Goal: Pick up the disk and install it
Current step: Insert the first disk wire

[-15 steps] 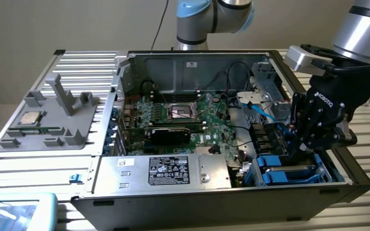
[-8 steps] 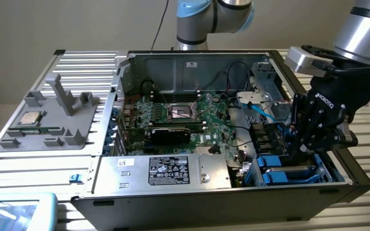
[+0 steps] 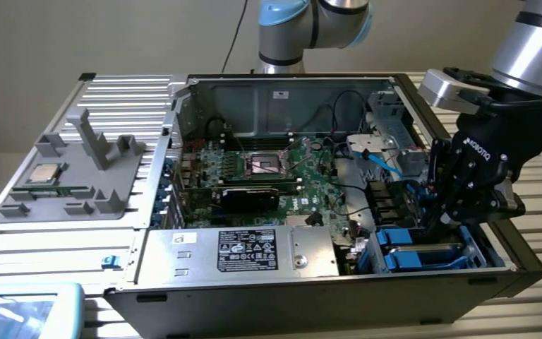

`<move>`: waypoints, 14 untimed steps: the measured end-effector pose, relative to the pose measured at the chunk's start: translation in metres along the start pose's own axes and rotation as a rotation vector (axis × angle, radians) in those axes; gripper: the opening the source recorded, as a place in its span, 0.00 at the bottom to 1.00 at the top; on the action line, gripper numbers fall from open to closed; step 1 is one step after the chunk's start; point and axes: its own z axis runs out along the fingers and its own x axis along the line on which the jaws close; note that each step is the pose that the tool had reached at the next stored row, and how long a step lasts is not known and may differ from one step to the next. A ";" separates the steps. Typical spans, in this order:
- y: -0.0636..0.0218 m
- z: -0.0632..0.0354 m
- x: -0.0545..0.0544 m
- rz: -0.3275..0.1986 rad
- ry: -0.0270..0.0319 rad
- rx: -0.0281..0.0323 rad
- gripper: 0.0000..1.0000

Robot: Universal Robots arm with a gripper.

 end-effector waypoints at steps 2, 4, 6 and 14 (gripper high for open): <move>-0.0001 0.0002 0.000 0.000 -0.0001 -0.0002 0.16; -0.0002 0.0004 0.000 0.001 0.0000 -0.0002 0.16; -0.0001 0.0008 0.000 0.001 -0.0001 -0.0003 0.16; 0.0005 0.0017 0.000 0.002 -0.0004 -0.0005 0.16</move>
